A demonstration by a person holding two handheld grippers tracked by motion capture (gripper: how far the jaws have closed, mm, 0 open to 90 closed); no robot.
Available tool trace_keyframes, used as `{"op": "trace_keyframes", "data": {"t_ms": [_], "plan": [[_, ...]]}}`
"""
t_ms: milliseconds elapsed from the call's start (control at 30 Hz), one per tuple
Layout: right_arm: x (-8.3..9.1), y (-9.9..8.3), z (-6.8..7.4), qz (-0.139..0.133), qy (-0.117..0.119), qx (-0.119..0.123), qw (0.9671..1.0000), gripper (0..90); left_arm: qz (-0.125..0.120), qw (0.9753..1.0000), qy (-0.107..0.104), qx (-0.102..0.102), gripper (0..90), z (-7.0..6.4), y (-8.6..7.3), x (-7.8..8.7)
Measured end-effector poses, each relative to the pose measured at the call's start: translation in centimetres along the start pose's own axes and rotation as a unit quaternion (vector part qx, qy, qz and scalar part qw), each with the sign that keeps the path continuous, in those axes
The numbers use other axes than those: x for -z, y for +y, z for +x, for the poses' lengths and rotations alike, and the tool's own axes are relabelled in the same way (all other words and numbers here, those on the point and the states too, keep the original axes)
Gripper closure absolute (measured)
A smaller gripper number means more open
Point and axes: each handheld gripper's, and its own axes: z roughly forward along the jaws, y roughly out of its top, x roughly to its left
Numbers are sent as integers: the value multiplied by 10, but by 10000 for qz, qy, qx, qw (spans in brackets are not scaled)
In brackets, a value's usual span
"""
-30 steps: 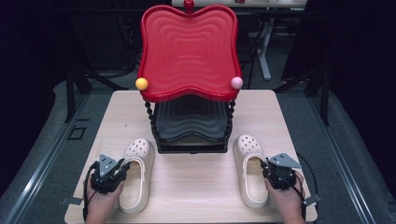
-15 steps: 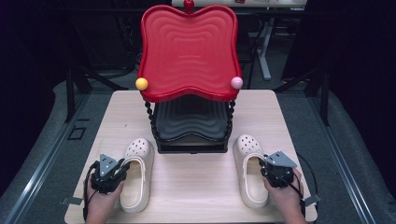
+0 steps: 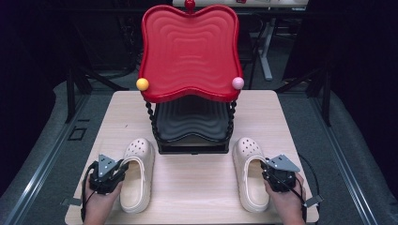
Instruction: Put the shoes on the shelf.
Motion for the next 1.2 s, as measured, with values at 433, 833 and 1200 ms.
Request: {"op": "trace_keyframes", "data": {"t_ms": [433,833,1200], "plan": [[18,6,5,-245,-146,19,9996,765,-297,9995,-91,44,757,7,8,20],[53,22,18,-453,0,130,9989,765,-384,9987,-270,-203,759,-3,18,50],[72,29,26,-702,85,155,9974,765,-566,9973,-455,-65,758,-7,23,64]]}}
